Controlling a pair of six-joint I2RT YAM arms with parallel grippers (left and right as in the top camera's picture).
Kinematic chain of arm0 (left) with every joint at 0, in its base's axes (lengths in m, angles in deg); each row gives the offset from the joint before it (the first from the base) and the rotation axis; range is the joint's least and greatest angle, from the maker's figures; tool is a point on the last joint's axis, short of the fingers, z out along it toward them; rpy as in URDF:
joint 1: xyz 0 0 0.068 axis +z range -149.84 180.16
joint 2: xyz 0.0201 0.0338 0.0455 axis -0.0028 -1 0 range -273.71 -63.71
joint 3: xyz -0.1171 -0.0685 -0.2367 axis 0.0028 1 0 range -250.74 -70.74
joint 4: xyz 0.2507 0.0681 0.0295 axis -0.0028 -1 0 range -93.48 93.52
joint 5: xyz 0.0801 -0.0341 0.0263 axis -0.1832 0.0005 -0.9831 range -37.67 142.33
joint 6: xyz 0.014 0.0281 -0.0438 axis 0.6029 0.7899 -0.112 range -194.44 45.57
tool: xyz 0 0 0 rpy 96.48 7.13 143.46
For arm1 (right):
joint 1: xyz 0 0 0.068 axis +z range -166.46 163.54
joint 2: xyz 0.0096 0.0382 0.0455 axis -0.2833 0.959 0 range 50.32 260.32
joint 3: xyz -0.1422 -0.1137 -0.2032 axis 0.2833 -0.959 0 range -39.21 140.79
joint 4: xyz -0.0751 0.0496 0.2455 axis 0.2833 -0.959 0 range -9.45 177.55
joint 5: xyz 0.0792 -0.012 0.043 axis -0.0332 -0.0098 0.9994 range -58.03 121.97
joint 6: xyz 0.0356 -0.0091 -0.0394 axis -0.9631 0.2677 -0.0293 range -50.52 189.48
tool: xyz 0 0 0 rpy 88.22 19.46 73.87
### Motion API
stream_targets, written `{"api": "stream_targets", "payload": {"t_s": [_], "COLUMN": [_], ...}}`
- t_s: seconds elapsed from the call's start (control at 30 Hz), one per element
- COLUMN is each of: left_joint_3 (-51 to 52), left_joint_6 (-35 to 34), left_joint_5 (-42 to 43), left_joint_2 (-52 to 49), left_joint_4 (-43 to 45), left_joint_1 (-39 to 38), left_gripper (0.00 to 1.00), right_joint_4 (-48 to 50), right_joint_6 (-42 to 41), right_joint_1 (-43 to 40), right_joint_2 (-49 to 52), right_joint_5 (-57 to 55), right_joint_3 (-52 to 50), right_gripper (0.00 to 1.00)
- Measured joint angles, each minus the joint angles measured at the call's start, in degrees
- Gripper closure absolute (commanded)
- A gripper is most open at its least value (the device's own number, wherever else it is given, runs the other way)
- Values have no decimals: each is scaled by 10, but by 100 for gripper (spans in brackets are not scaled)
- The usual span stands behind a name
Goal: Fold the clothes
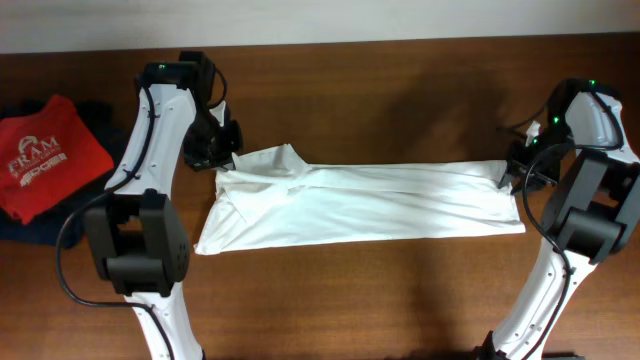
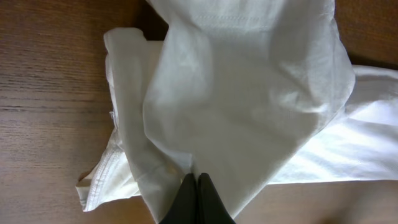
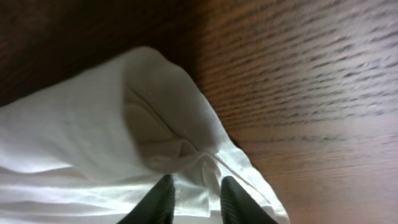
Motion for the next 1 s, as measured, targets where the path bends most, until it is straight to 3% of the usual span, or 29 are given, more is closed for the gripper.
{"api": "stream_targets", "payload": {"t_s": [0.13,0.27,0.47,0.7,0.9,1.0], "left_joint_3": [0,0,0,0,0,10], "left_joint_6": [0,0,0,0,1,2], "left_joint_5": [0,0,0,-2,-36,-48], "left_joint_2": [0,0,0,0,0,1], "left_joint_4": [0,0,8,5,-108,-104], "left_joint_1": [0,0,0,0,2,21], "left_gripper": [100,100,100,100,100,100], "right_joint_4": [7,6,-17,-91,-145,-145], "right_joint_6": [-3,-4,-5,-3,-3,-3], "right_joint_1": [0,0,0,0,0,0], "right_joint_2": [0,0,0,0,0,0], "right_joint_5": [0,2,11,14,-61,-87], "right_joint_3": [-2,-2,9,165,166,166], "right_gripper": [78,96,96,96,96,96]}}
